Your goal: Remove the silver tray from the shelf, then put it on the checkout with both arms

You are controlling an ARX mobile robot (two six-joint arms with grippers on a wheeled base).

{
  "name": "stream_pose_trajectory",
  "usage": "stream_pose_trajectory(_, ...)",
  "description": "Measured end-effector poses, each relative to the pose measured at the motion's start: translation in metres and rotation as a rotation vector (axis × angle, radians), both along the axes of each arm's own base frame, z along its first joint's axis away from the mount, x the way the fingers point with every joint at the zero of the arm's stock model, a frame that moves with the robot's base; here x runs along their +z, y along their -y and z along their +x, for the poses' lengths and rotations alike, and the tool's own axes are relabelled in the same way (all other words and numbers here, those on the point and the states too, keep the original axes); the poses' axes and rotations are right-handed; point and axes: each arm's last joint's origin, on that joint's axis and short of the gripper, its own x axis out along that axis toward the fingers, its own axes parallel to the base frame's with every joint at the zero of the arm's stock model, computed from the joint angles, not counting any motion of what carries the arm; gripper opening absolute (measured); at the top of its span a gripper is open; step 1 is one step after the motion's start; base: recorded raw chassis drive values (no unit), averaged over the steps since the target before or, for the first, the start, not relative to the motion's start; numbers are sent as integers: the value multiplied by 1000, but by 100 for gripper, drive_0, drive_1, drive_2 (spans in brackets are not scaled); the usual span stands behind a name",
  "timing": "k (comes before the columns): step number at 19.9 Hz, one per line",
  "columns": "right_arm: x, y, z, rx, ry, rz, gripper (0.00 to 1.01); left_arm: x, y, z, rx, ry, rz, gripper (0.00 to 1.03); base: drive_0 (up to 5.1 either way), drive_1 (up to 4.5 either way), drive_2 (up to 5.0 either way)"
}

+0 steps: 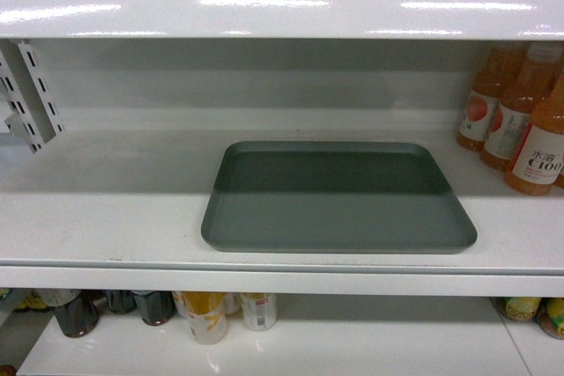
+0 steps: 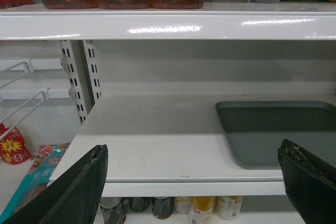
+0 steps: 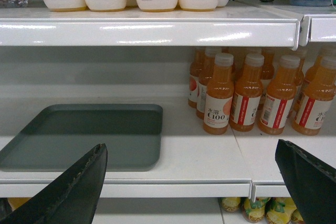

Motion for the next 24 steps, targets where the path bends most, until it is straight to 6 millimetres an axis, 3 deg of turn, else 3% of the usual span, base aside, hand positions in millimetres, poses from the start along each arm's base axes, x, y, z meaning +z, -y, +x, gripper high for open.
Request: stream_pose_trajectory(24,0,0,0,0,0,0,98,0,0,0,0,0,0,98,0,0,0)
